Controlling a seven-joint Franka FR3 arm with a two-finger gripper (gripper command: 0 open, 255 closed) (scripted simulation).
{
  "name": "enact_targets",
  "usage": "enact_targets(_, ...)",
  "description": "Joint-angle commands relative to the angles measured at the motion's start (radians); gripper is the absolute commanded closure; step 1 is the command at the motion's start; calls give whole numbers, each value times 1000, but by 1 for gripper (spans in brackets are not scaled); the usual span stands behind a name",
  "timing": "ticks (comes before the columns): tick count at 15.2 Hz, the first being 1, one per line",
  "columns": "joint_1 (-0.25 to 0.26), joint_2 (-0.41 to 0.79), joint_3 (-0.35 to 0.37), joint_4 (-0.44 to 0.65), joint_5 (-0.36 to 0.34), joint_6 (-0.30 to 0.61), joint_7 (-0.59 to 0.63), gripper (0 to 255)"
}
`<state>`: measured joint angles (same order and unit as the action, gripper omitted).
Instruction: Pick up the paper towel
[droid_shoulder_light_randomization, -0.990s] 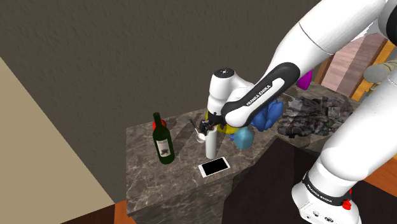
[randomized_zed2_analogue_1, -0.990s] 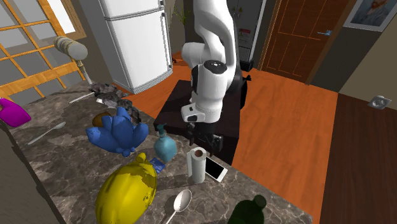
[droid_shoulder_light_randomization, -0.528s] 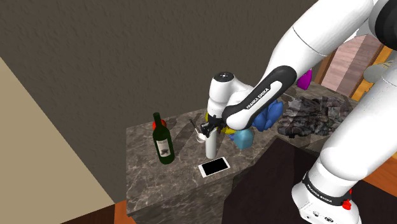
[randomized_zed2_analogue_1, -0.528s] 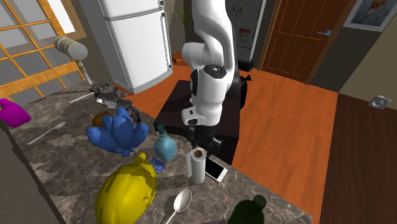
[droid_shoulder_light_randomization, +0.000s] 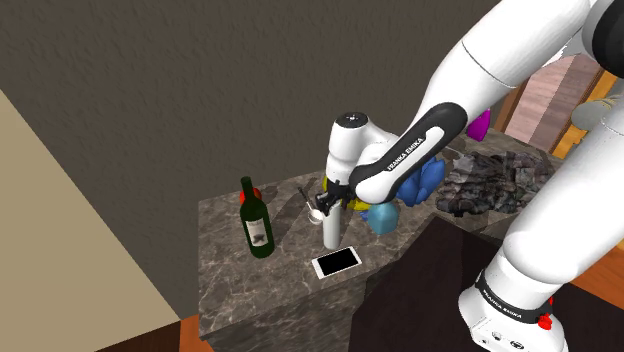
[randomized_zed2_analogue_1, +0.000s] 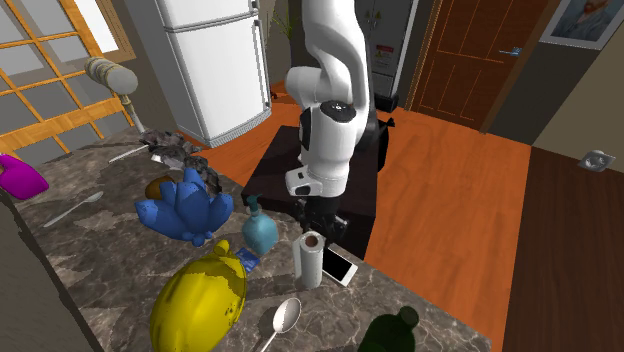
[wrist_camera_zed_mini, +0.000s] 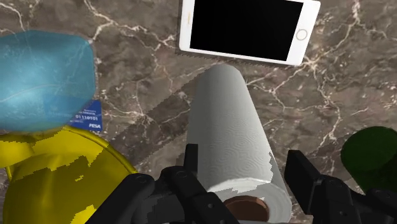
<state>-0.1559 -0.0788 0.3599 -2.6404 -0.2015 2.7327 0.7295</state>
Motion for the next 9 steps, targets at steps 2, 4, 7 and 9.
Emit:
enact_targets(2,10,-35,-4,6,42,-38,-34,255)
enact_targets(4,19,-63,-9,11,70,-68,-57,255)
enact_targets(7,31,-102,-17,21,104,-114,-85,255)
enact_targets(9,37,-126,-22,29,122,-145,-101,255)
